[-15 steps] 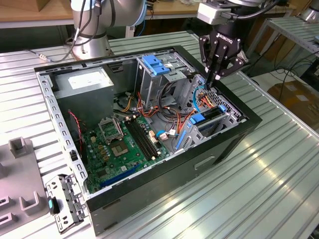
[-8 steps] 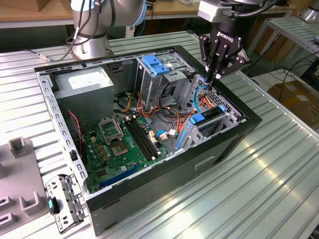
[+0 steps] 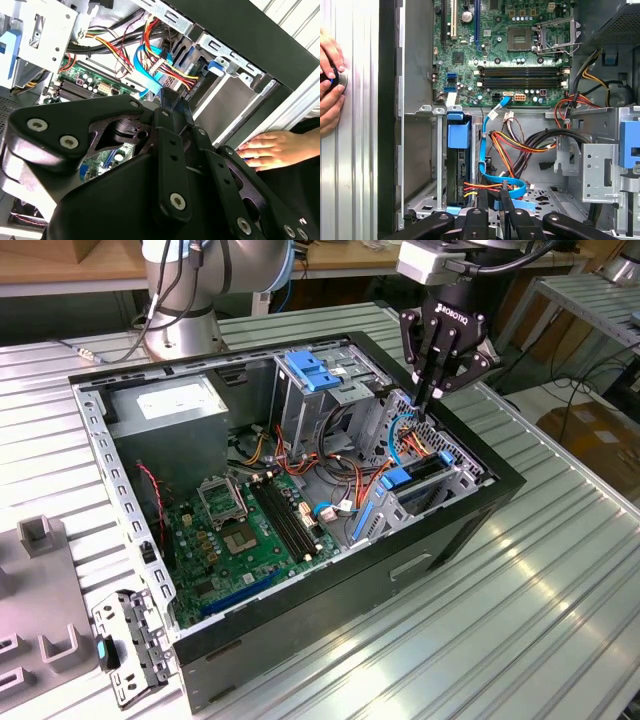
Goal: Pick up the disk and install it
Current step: 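Insert the second disk wire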
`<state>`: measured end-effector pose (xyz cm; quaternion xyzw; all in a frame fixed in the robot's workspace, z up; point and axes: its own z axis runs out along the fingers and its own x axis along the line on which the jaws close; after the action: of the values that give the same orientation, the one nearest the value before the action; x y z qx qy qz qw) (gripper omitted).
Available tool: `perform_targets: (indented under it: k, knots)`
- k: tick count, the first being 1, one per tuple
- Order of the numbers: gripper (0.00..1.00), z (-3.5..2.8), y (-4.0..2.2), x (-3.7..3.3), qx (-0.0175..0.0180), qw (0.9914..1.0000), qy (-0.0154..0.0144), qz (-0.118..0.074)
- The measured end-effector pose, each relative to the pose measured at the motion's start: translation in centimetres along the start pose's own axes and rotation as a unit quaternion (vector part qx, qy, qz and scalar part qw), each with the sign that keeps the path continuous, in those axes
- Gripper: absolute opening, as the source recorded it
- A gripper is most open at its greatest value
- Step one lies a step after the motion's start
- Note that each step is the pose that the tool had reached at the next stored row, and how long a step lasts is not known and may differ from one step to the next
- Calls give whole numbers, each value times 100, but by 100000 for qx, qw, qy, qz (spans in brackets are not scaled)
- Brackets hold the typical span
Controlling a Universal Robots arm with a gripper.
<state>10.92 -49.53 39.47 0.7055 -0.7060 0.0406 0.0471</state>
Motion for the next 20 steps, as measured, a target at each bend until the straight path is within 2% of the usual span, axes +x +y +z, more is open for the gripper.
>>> perform_targets:
  k: [1, 2, 3, 4, 6, 11, 12, 13, 14, 15, 17, 19, 20]
  knots:
    - [24, -1, -2, -6, -2, 100000, 53, 2]
    - [24, 4, -3, -11, -1, 99999, 346, 5]
    - [24, 26, -4, -16, -4, 99997, 783, 5]
    - [24, 44, -4, -20, -4, 99995, 958, 7]
    - [24, 81, -4, -26, -22, 99994, 1110, 7]
    - [24, 115, -5, -31, -24, 99991, 1352, 10]
    - [24, 123, -5, -32, -26, 99988, 1569, 13]
    - [22, 137, -5, -34, -26, 99981, 1929, 15]
    - [16, 146, -5, -34, -25, 99974, 2261, 19]
    - [11, 153, -5, -35, -25, 99970, 2441, 20]
    - [11, 168, -5, -37, -23, 99953, 3077, 26]
    - [11, 174, -5, -38, -24, 99938, 3515, 30]
    - [11, 174, -5, -38, -26, 99935, 3617, 33]
